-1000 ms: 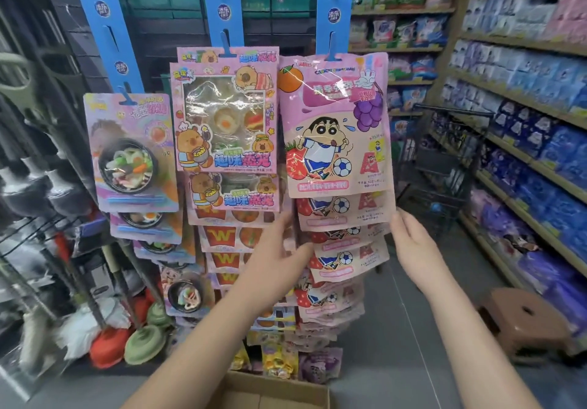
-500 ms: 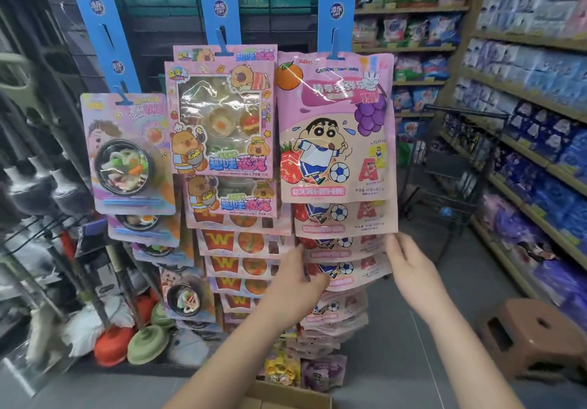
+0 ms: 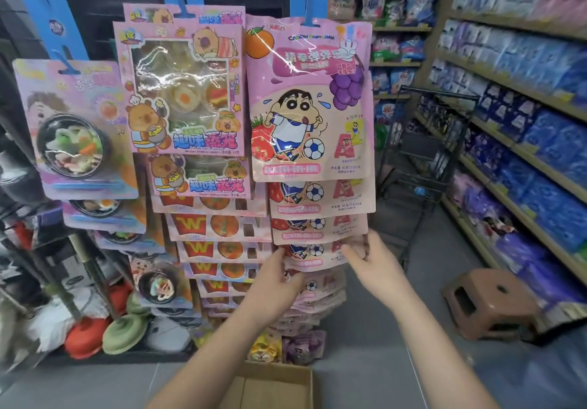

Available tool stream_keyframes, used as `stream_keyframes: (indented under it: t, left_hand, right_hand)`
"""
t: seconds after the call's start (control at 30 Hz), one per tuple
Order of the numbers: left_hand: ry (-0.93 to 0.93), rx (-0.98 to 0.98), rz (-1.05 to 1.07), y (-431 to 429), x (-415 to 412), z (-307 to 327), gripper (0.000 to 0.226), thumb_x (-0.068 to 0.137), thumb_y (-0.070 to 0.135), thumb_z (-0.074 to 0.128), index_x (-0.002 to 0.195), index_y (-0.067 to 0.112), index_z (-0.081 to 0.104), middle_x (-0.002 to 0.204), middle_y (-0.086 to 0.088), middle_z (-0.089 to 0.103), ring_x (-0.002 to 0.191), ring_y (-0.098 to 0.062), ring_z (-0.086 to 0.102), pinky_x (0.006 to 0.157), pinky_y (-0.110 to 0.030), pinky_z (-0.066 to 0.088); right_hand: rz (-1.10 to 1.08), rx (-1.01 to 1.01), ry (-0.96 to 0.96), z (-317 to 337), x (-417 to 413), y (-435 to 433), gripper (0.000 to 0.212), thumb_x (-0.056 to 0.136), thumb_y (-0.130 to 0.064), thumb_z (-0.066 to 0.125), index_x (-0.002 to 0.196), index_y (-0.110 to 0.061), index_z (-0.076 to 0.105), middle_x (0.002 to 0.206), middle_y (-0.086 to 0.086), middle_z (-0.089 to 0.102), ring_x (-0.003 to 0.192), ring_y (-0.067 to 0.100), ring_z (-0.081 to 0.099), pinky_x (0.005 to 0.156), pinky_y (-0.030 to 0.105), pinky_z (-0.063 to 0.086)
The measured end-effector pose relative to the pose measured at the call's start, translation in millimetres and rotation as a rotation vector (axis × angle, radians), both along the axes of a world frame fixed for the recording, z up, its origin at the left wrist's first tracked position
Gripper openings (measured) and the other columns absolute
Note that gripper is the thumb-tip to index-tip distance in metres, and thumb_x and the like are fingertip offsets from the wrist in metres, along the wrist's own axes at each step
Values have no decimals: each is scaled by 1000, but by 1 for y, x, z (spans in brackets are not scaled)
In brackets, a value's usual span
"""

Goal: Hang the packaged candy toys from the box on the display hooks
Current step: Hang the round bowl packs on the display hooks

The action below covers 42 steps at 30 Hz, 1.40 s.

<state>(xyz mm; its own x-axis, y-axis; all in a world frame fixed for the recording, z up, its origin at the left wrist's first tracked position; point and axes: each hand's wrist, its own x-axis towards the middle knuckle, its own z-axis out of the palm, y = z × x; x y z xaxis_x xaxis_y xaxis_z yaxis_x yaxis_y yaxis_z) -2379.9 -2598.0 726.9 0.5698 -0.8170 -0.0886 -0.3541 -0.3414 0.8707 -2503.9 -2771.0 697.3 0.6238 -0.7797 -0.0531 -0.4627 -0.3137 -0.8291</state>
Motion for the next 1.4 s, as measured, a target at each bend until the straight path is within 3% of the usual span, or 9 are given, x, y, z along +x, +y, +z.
stream_keyframes:
  t: [0.13, 0.23, 0.33, 0.53, 0.7, 0.83, 1.1, 1.27, 1.4]
  left_hand:
    - [12, 13, 50, 1, 3, -15, 43, 103, 13, 56, 137, 31, 38, 106, 39, 38, 109, 8, 46, 77, 5, 36]
    - [47, 63, 71, 4, 5, -29, 51, 103, 18, 56, 151, 15, 39, 123, 20, 47, 119, -2, 46, 97, -12, 34]
    - [129, 118, 72, 1, 6, -39, 53, 102, 16, 56, 152, 14, 38, 133, 6, 52, 118, -5, 44, 99, -22, 34]
    - [207, 191, 112, -12, 17, -58, 53, 99, 22, 62, 148, 16, 43, 134, 1, 59, 114, -16, 52, 97, -30, 38]
    - [245, 193, 136, -21, 21, -67, 53, 99, 23, 63, 148, 16, 44, 134, -1, 60, 120, -20, 54, 102, -32, 41]
    - [271, 205, 156, -31, 20, -75, 42, 101, 14, 57, 142, 16, 47, 117, 2, 56, 106, -18, 52, 90, -26, 39]
    - [296, 279, 217, -33, 18, -99, 41, 96, 14, 58, 136, 16, 54, 127, -4, 66, 119, -29, 60, 107, -44, 48]
    - [346, 272, 296, -32, 16, -113, 42, 97, 11, 61, 135, 16, 44, 124, -2, 60, 122, -25, 57, 99, -36, 47]
    - [383, 251, 299, -26, 15, -125, 47, 98, 11, 60, 141, 22, 45, 125, 7, 59, 118, -16, 56, 94, -32, 45]
  right_hand:
    - [5, 38, -3, -8, -5, -2, 37, 96, -44, 62, 130, -37, 51, 130, -16, 63, 114, 7, 63, 101, 39, 50]
    - [-34, 89, -25, -11, -4, -11, 32, 94, -39, 67, 121, -43, 51, 119, -23, 63, 117, 8, 62, 98, 34, 48]
    - [1, 143, 18, -16, 3, -17, 30, 93, -39, 67, 113, -50, 48, 110, -33, 57, 119, 9, 57, 98, 34, 43]
    - [-1, 282, 26, -35, 11, -13, 43, 94, -42, 68, 128, -31, 44, 135, -9, 55, 125, 12, 50, 97, 32, 37]
    - [64, 178, 127, -36, 10, -27, 98, 75, -68, 76, 154, -33, 29, 159, -10, 32, 147, 12, 30, 121, 43, 27]
    - [140, 113, 186, -46, 14, -23, 76, 78, -46, 84, 141, -28, 45, 145, -1, 45, 138, 17, 41, 111, 32, 33]
    - [147, 110, 211, -73, 10, -34, 76, 77, -42, 86, 142, -28, 48, 145, -5, 50, 132, 14, 47, 104, 28, 37]
    - [189, 167, 281, -98, 18, -25, 62, 85, -29, 82, 137, -19, 50, 118, -13, 50, 111, 4, 46, 90, 15, 34]
    - [88, 173, 270, -113, 19, -21, 80, 73, -48, 86, 136, -14, 50, 131, 0, 61, 123, 19, 58, 97, 29, 46]
